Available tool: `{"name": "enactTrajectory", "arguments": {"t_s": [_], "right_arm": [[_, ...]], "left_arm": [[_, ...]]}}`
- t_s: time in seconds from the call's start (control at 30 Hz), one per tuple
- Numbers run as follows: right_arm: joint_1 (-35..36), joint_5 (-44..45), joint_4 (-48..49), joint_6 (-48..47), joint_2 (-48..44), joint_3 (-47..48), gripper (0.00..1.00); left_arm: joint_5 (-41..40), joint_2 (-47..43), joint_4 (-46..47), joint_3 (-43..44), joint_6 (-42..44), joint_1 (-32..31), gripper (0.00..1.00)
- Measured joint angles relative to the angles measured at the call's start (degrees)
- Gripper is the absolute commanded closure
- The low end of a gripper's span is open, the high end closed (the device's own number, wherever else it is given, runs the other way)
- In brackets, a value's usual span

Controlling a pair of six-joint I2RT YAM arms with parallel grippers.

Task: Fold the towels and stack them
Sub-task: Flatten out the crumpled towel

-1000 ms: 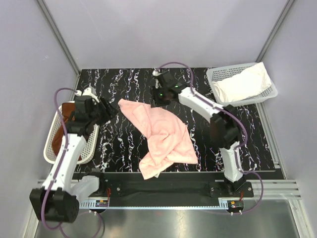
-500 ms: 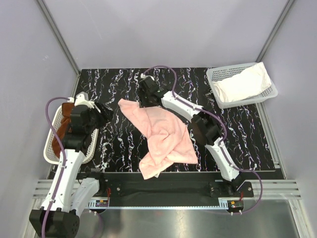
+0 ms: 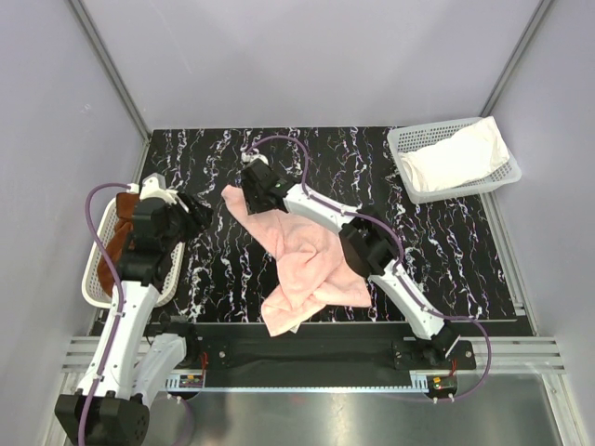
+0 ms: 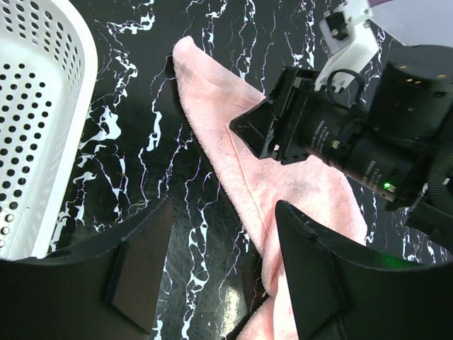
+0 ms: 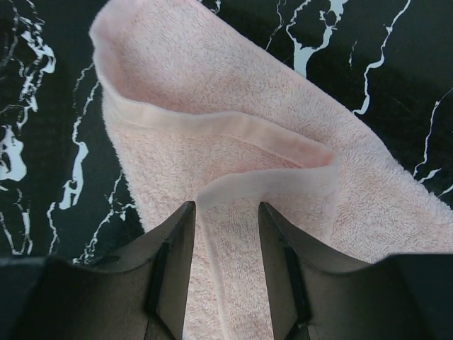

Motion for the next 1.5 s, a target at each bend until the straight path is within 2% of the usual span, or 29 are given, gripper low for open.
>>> {"name": "enactTrajectory", "arguments": {"t_s": [0.17,0.23,0.37,0.4,0.43,0.47,0.57,0.6,0.73,1.13,1.37,1.5], "right_arm": [[0.04,1.09,-0.26,-0.74,1.03,-0.04,0.53],[0.07,1.20,-0.26,-1.07,1.03,-0.04,0.59],[0.07,1.68,0.24,-1.68,1.03,-0.87,0.81],[0.07,1.88,0.39,-1.84,1.03,-1.16,0.92],[0.07,2.03,0.63,-2.14,1.03,-1.46,0.98],[0.07,2.01,1.14,-2.19,0.85,-1.95,1.00],[0.07,1.99,2.19,-2.45,-0.13,-3.67,0.99],[0.07,1.97,2.21,-2.47,-0.52,-4.24,0.92],[0.07,1.05,2.21,-2.62,-2.14,-5.99,0.78],[0.22,-2.08,3.80,-2.51,-2.56,-7.28,0.63],[0.55,-1.90,3.85,-2.60,-2.56,-7.26,0.61],[0.63,-1.86,3.87,-2.69,-2.56,-7.26,0.77]], "left_arm": [[0.02,-0.02,0.02,0.00,0.37,0.00,0.35],[0.31,-0.04,0.20,-0.02,0.59,0.00,0.35],[0.85,-0.04,1.01,-0.26,0.66,0.00,0.34],[0.92,-0.04,1.05,-0.33,0.66,0.00,0.34],[0.96,-0.04,1.11,-0.39,0.68,0.00,0.34],[1.03,-0.04,1.05,-0.42,0.68,0.00,0.35],[1.18,-0.09,1.07,-0.42,0.70,0.00,0.34],[1.20,-0.11,1.05,-0.42,0.70,0.00,0.34],[1.31,-0.31,1.07,-0.42,0.68,0.00,0.34],[3.37,-1.11,1.33,-0.42,0.61,0.00,0.35],[3.54,-1.16,1.46,-0.83,0.68,0.00,0.34],[3.54,-1.16,1.46,-0.94,0.68,0.00,0.34]]}}
